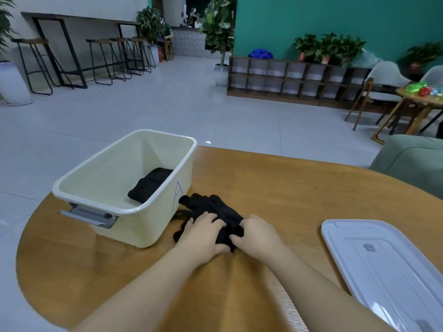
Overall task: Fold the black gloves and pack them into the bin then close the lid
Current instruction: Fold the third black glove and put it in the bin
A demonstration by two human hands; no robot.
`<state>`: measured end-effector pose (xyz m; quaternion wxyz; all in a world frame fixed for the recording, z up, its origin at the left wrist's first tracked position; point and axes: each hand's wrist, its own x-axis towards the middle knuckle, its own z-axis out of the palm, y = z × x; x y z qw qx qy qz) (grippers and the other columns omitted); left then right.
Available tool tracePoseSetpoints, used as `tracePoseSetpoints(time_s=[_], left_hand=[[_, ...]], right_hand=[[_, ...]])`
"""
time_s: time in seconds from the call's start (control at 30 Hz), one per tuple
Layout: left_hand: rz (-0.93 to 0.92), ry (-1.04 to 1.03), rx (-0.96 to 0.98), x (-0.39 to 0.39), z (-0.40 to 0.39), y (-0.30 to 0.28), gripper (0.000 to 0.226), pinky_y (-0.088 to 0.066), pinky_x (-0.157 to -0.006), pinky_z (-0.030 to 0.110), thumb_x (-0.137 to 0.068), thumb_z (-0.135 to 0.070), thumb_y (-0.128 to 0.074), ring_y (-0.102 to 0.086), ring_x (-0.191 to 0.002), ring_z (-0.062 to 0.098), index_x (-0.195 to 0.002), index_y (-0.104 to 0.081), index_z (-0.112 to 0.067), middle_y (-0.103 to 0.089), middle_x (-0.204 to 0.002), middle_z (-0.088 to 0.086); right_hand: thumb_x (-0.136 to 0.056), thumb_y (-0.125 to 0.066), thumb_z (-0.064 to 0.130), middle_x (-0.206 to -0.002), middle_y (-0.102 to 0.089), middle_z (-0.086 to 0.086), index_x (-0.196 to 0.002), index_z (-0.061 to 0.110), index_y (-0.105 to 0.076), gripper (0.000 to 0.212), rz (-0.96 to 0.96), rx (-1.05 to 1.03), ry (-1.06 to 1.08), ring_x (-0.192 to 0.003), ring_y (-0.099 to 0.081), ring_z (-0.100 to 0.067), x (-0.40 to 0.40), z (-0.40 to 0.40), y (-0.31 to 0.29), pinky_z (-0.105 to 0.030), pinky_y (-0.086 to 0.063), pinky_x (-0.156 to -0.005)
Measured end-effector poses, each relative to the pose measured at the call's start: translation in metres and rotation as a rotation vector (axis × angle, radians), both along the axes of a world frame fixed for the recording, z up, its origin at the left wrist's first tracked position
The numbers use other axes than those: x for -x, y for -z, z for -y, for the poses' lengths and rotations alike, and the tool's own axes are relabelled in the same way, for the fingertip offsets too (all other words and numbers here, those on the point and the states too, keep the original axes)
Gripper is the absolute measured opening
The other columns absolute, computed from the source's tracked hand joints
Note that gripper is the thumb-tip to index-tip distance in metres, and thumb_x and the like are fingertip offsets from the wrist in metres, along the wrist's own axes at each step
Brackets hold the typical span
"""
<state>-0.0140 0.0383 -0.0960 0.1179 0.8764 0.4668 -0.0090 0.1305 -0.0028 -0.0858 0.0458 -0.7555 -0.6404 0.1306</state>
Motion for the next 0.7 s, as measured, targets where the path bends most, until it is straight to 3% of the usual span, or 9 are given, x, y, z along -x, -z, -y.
tracePoseSetpoints(time_s=[0.07,0.2,0.33,0.43,0.5,0.6,0.7], left_hand=[[0.065,0.013,-0.066,0.006,-0.003,0.004,0.052,-0.015,-0.117,0.043,-0.088,-0.046,-0.053,-0.015,-0.144,0.019,-0.136,-0.043,-0.03,-0.03,-0.15,-0.003],[0.157,0.014,-0.157,0.016,-0.002,0.012,0.038,-0.031,-0.103,0.031,-0.093,-0.04,-0.048,-0.032,-0.128,0.014,-0.13,-0.051,-0.034,-0.042,-0.134,-0.008],[0.539,-0.101,-0.035,0.018,-0.003,0.012,0.027,-0.039,-0.089,0.017,-0.093,-0.029,-0.051,-0.048,-0.108,0.007,-0.118,-0.063,-0.028,-0.052,-0.114,-0.01],[0.74,-0.161,0.005,0.011,-0.007,-0.002,0.023,-0.038,-0.08,0.006,-0.095,-0.02,-0.049,-0.05,-0.098,-0.003,-0.112,-0.063,-0.024,-0.053,-0.11,-0.012],[0.817,-0.155,-0.023,0.007,-0.009,-0.013,0.022,-0.037,-0.079,0.001,-0.095,-0.014,-0.046,-0.05,-0.095,-0.009,-0.108,-0.062,-0.023,-0.054,-0.109,-0.011],[0.91,-0.146,-0.114,0.004,-0.009,-0.025,0.027,-0.032,-0.082,-0.003,-0.093,-0.001,-0.043,-0.046,-0.096,-0.016,-0.104,-0.061,-0.019,-0.055,-0.103,-0.007],[0.997,-0.185,-0.218,0.003,-0.007,-0.036,0.031,-0.033,-0.082,-0.002,-0.089,0.006,-0.044,-0.046,-0.095,-0.018,-0.101,-0.06,-0.017,-0.053,-0.097,-0.011]], right_hand=[[-0.085,-0.057,0.046,-0.1,-0.052,0.001,-0.105,0.017,-0.068,0.037,-0.086,-0.005,-0.048,-0.106,-0.048,-0.019,-0.007,0.004,0.002,-0.032,-0.045,-0.086],[-0.081,-0.063,0.052,-0.129,-0.046,0.008,-0.121,0.021,-0.06,0.05,-0.247,0.039,-0.119,-0.125,-0.035,-0.011,-0.02,0.013,0.002,-0.029,-0.037,-0.104],[-0.085,-0.053,0.058,-0.13,-0.045,0.006,-0.13,0.021,-0.057,0.058,-0.209,0.084,-0.082,-0.121,-0.044,-0.013,-0.02,0.017,-0.004,-0.03,-0.041,-0.1],[-0.091,-0.049,0.046,-0.122,-0.046,0.003,-0.132,0.018,-0.056,0.049,-0.193,0.125,-0.052,-0.096,-0.055,-0.015,-0.014,0.017,-0.008,-0.027,-0.046,-0.082],[-0.091,-0.052,0.039,-0.118,-0.057,-0.003,-0.124,0.013,-0.063,0.043,-0.214,0.172,-0.05,-0.079,-0.057,-0.017,-0.012,0.016,-0.011,-0.029,-0.047,-0.069],[-0.089,-0.056,0.034,-0.086,-0.072,-0.007,-0.104,0.012,-0.073,0.031,-0.291,0.232,-0.031,-0.066,-0.06,-0.017,-0.013,0.014,-0.018,-0.026,-0.047,-0.059],[-0.09,-0.057,0.03,-0.06,-0.062,0.003,-0.105,0.012,-0.072,0.027,-0.352,0.323,-0.017,-0.053,-0.055,-0.008,-0.014,0.016,-0.026,-0.02,-0.046,-0.056]])
